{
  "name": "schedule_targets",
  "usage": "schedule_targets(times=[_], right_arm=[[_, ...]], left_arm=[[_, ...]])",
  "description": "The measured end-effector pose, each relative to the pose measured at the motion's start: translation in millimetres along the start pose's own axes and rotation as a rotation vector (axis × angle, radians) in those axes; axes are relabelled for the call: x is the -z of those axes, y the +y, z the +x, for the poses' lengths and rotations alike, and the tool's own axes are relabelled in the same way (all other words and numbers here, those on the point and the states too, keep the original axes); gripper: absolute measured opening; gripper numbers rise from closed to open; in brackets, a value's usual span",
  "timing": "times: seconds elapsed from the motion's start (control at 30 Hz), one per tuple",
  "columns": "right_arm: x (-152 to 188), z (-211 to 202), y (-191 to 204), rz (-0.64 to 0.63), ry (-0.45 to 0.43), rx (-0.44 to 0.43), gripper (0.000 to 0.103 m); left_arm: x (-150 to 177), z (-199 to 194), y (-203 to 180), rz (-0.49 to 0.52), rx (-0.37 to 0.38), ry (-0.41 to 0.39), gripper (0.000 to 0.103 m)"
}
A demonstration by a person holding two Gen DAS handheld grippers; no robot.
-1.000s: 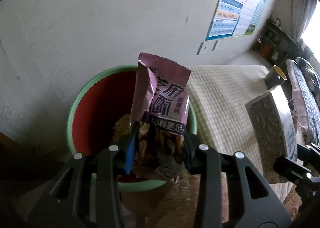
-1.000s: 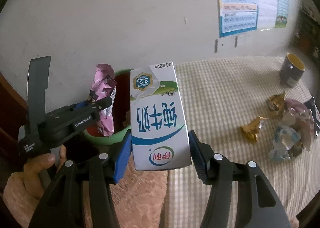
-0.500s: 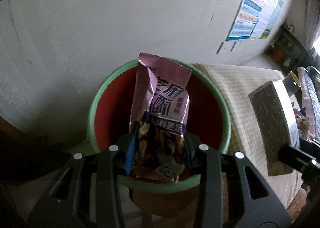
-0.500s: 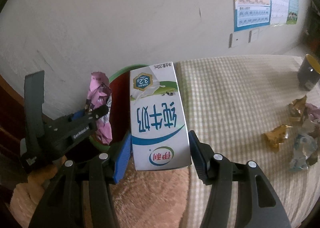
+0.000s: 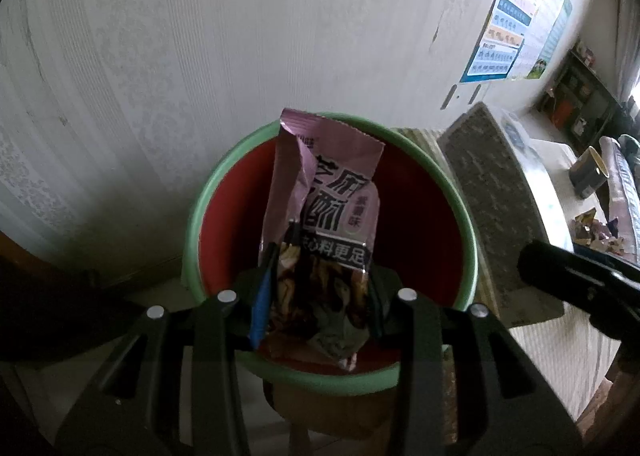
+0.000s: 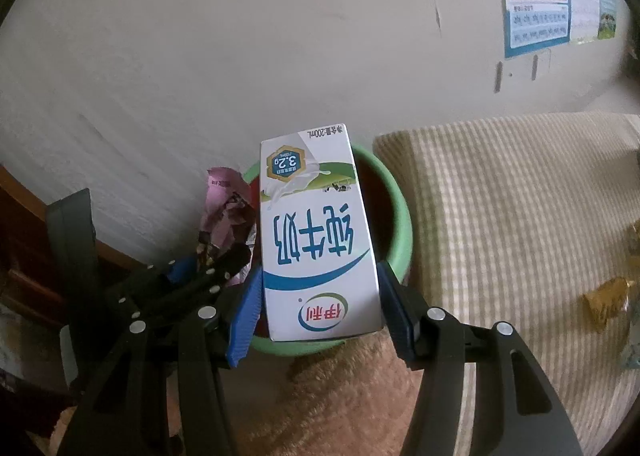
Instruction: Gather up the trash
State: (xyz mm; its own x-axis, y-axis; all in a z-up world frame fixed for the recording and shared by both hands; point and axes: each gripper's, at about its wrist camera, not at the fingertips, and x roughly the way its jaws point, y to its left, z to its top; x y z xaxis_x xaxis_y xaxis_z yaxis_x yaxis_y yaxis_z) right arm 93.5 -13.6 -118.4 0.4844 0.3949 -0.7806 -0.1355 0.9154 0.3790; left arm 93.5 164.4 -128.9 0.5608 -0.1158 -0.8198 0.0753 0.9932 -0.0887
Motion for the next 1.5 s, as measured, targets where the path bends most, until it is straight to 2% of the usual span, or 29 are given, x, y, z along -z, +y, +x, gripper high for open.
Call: schedule_targets(times=[0.07, 0.13, 0.17, 0.2, 0.3, 0.43, 0.5, 0.6, 0.73, 0.77, 0.87, 0.97, 1.13, 1.17, 1.2, 1.23, 1.27, 1.5], right_arm=[[-3, 3, 2, -0.003, -0.008, 0.001, 0.054], [-5, 5, 3, -0.003, -0.013, -0.006, 0.055], [-7, 7, 3, 0.002, -0.018, -0.007, 0.057], [-9, 8, 2, 0.009, -0.018, -0.014, 0.064], [-10, 3, -6, 0.045, -0.041, -0.035, 0.066], [-5, -14, -23, 0.071, -0.069, -0.012, 0.066], [2, -29, -40, 0.083, -0.086, 0.038, 0.071], [18, -50, -75, 0.129, -0.107, 0.143, 0.072], [50, -88, -143, 0.258, -0.15, 0.341, 0.072], [61, -100, -163, 0.3, -0.16, 0.414, 0.072], [90, -120, -213, 0.463, -0.151, 0.503, 0.072], [111, -126, -249, 0.591, -0.132, 0.478, 0.072], [123, -115, -273, 0.676, -0.121, 0.338, 0.07], [123, -110, -277, 0.681, -0.114, 0.332, 0.064], [123, -109, -277, 0.682, -0.107, 0.326, 0.049], [125, -108, -279, 0.686, -0.095, 0.308, 0.04], [127, -106, -281, 0.695, -0.087, 0.274, 0.025], [154, -144, -255, 0.64, -0.153, 0.2, 0.023]], left_arm=[[-4, 1, 0, -0.005, -0.003, -0.003, 0.037], [-7, 1, -1, 0.0, -0.014, -0.003, 0.046], [-8, 0, -2, 0.004, -0.015, -0.007, 0.055], [-8, -2, -3, 0.009, -0.021, -0.02, 0.062], [-9, -4, -5, 0.021, -0.031, -0.026, 0.062], [-10, -4, -9, 0.013, -0.021, -0.021, 0.062], [-8, -6, -13, 0.025, -0.011, -0.023, 0.062], [-6, -10, -21, 0.052, 0.001, -0.03, 0.062], [-4, -12, -38, 0.089, 0.016, -0.029, 0.062], [-2, -13, -45, 0.103, 0.023, -0.03, 0.062], [0, -15, -62, 0.139, 0.038, -0.029, 0.062], [5, -17, -88, 0.187, 0.07, -0.017, 0.062], [14, -25, -130, 0.277, 0.101, -0.014, 0.062], [16, -26, -140, 0.294, 0.115, -0.008, 0.062], [18, -27, -147, 0.306, 0.126, -0.003, 0.062], [20, -28, -154, 0.316, 0.134, 0.001, 0.062], [23, -29, -163, 0.334, 0.148, 0.006, 0.062], [37, -18, -234, 0.466, 0.241, 0.025, 0.062]])
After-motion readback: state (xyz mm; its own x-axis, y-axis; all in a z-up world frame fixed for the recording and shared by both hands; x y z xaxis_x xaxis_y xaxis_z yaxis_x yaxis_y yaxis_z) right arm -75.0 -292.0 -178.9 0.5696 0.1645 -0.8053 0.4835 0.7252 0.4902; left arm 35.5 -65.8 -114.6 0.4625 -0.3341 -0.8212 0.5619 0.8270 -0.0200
